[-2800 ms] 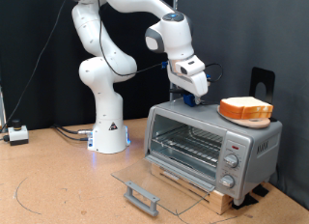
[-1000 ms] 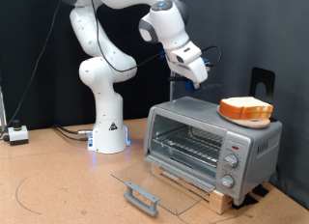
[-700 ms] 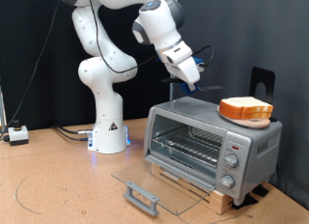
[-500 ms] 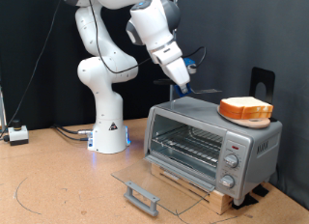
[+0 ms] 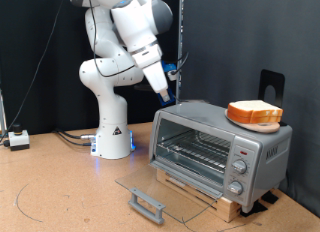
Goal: Make a piece of toast with the oven
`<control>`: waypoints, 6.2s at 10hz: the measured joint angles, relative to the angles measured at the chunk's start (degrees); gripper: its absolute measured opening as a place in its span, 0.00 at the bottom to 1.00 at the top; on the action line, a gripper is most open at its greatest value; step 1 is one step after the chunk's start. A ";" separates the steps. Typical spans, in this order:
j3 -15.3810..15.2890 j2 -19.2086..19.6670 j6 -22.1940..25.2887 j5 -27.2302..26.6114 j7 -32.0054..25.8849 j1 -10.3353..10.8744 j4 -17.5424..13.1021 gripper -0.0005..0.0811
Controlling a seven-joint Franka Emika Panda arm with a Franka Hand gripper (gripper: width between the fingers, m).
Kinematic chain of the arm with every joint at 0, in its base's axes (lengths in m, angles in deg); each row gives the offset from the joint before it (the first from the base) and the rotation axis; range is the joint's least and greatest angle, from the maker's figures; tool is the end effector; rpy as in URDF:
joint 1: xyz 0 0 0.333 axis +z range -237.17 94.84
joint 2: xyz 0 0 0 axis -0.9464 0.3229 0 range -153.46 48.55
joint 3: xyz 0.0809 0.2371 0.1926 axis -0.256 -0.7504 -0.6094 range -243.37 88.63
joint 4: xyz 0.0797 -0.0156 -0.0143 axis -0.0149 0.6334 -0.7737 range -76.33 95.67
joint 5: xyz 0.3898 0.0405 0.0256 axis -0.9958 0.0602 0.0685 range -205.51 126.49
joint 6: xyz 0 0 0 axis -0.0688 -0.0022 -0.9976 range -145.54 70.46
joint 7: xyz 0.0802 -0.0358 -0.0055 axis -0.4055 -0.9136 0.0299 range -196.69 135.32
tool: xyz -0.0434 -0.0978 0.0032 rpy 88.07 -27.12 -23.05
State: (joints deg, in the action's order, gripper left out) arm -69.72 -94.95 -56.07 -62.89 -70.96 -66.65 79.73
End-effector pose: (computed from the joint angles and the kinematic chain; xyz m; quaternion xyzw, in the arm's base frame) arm 0.3297 -0.0005 0.4253 -0.9490 -0.2213 -0.1336 0.1807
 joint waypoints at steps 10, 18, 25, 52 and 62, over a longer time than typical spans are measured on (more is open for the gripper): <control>-0.28 8.77 -3.89 1.40 -1.57 0.99 -5.24 0.49; -1.37 13.25 0.73 0.99 -5.05 2.87 -8.27 0.49; -2.30 17.33 -1.02 -1.50 -4.55 4.00 -11.64 0.49; -5.90 20.18 -3.46 -3.36 -1.92 5.06 -12.77 0.49; -6.35 20.18 -3.12 -1.50 -1.00 5.01 -13.77 0.49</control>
State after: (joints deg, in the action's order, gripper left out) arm -76.07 -74.77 -59.20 -64.39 -71.96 -61.64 65.96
